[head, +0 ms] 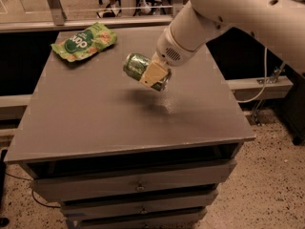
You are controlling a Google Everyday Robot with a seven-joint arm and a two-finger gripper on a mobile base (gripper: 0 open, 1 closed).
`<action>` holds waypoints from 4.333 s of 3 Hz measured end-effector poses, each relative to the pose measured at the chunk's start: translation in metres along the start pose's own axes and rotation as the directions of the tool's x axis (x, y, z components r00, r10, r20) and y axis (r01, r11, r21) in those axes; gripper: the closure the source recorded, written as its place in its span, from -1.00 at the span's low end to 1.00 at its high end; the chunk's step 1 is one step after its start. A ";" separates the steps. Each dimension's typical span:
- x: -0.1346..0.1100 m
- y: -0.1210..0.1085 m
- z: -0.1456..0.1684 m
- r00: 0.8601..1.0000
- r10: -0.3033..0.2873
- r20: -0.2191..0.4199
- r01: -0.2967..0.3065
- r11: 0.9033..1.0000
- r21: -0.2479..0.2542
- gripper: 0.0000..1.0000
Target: Move green can near green rice chip bag
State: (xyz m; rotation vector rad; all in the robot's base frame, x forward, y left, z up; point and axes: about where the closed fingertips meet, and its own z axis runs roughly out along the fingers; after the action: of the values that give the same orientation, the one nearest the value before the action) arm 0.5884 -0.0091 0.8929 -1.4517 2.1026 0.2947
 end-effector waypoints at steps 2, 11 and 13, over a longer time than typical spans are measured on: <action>-0.069 -0.028 0.037 0.986 -0.043 0.158 0.039 0.999 0.031 1.00; -0.179 -0.125 0.178 0.692 0.124 0.711 -0.118 0.991 -0.058 0.65; -0.174 -0.126 0.181 0.706 0.139 0.695 -0.128 0.990 -0.068 -0.26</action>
Offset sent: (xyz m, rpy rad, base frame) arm 0.0921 0.0967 0.0218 0.2201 -0.1812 0.0508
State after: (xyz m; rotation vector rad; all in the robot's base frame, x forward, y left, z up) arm 0.8058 0.1655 0.8586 -0.9601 1.5597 0.7870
